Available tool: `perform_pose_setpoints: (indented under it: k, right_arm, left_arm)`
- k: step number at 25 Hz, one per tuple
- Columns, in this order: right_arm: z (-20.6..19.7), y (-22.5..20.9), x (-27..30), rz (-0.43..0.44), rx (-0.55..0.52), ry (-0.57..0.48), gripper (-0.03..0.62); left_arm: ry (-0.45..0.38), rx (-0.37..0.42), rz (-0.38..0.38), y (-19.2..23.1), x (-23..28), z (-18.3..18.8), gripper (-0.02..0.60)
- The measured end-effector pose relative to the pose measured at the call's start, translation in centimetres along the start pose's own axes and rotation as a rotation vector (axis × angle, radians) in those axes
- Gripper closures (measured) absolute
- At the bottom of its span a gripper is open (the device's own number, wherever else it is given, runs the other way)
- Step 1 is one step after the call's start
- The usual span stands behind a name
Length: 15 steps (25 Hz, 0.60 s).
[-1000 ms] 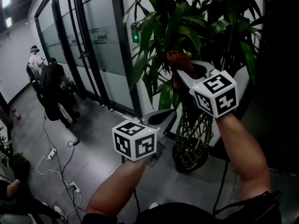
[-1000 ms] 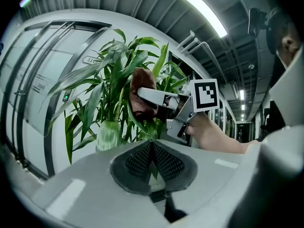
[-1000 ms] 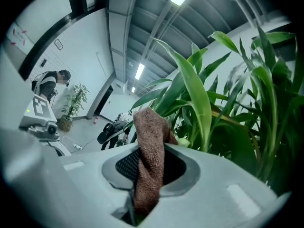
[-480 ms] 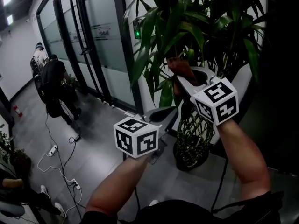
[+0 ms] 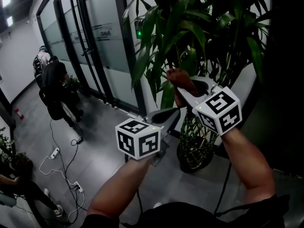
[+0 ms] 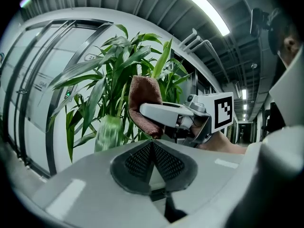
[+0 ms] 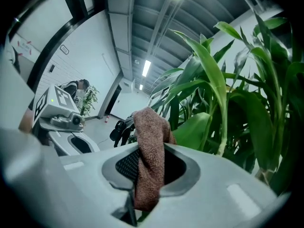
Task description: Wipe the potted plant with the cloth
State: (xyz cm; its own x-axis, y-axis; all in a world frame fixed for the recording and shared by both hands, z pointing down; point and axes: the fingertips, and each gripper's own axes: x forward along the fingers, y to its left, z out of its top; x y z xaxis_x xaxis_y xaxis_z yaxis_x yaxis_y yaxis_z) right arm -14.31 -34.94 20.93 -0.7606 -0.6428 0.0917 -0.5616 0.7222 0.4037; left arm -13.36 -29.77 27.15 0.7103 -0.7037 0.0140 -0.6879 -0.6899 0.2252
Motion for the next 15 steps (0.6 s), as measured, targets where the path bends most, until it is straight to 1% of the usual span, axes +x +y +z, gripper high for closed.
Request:
perform_pose_setpoints:
  k: [3, 8, 15]
  right_arm:
    - [-0.5, 0.5, -0.1, 0.044, 0.015, 0.010, 0.523]
    - [-1.3, 1.3, -0.4, 0.133, 0.088, 0.032, 0.523]
    - [-2.7, 2.0, -1.2, 0.192, 0.094, 0.068, 0.523]
  left_arm:
    - [0.003, -0.007, 0.008, 0.2, 0.1, -0.4, 0.565]
    - [0.003, -0.017, 0.017, 0.2, 0.3, -0.5, 0.565]
    - [0.009, -0.011, 0.033, -0.2, 0.7, -0.9, 0.565]
